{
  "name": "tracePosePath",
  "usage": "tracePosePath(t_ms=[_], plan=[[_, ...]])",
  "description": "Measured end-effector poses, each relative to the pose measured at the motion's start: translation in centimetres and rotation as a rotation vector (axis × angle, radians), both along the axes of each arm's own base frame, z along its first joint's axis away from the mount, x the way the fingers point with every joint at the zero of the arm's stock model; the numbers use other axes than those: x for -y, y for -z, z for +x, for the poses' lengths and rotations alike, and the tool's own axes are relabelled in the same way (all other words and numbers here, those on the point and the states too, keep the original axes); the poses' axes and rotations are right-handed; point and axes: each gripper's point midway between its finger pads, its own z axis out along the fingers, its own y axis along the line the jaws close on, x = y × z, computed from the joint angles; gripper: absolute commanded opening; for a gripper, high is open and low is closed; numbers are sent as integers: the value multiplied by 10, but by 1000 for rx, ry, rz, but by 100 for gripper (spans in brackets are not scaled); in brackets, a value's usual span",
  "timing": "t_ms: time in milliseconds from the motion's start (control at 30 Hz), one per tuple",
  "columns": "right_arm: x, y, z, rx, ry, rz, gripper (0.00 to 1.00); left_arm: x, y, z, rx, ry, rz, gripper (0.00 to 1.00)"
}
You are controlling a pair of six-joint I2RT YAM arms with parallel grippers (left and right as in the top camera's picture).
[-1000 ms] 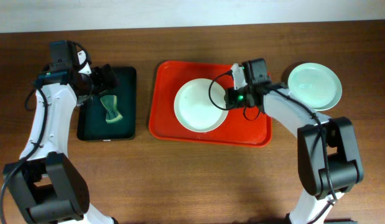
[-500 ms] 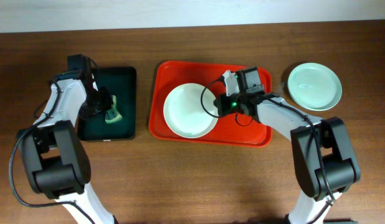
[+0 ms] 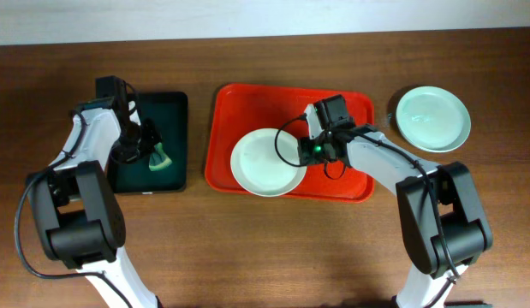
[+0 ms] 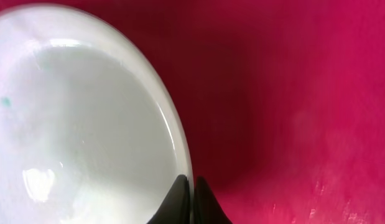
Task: Clean dirty plates on tray and stack at the side
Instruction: 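Scrub the white plate with the sponge in left gripper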
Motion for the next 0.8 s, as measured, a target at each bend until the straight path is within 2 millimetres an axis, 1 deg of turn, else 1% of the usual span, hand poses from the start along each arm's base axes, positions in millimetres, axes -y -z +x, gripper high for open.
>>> tracePosePath(t_ms=[33, 100, 133, 167, 200, 267, 333, 367, 400, 433, 467, 533, 567, 600, 633, 667, 700, 733, 767, 800], plan=[[-2, -8, 14, 58, 7, 8, 4, 0, -3, -2, -8, 0, -2, 0], [-2, -23, 36, 144, 31, 0, 4, 0, -26, 0, 39, 0, 6, 0], [-3, -31, 45, 180, 40, 1, 4, -1, -47, 4, 89, 0, 14, 0], [-2, -29, 43, 168, 42, -8, 4, -1, -60, 7, 122, 1, 19, 0], [-2, -27, 41, 161, 39, -15, 4, -1, -66, 7, 133, 9, 21, 0], [-11, -17, 35, 141, 18, -24, 4, 2, -66, 5, 125, 21, 11, 0], [-22, -4, 28, 114, -7, -31, 4, 12, -72, 5, 143, 43, -47, 0], [-25, -2, 26, 109, -13, -32, 4, 27, -86, 6, 179, 68, -97, 0], [-26, -1, 25, 107, -14, -31, 4, 38, -91, 6, 191, 92, -123, 0], [-26, -1, 25, 106, -12, -30, 4, 72, -94, 6, 194, 166, -165, 0], [-26, -1, 25, 105, -10, -29, 4, 101, -95, 4, 198, 231, -189, 0], [-26, -1, 25, 104, -9, -29, 4, 148, -98, 2, 217, 344, -198, 0], [-26, -1, 25, 104, -8, -28, 4, 178, -99, -2, 228, 412, -208, 0], [-26, -1, 25, 103, -8, -29, 4, 200, -98, -3, 243, 460, -214, 0], [-26, 0, 24, 99, -8, -30, 4, 217, -91, -2, 245, 493, -220, 0], [-26, 0, 24, 99, -7, -30, 4, 230, -79, 2, 243, 518, -223, 0], [-26, 0, 24, 99, -8, -30, 4, 244, -50, -1, 194, 544, -225, 0], [-25, 0, 24, 97, -8, -31, 4, 249, -30, -2, 161, 552, -216, 0], [-25, 0, 24, 96, -8, -32, 4, 246, -18, -1, 144, 542, -181, 0], [-25, 0, 23, 94, -8, -32, 4, 233, -10, 1, 126, 513, -106, 0]])
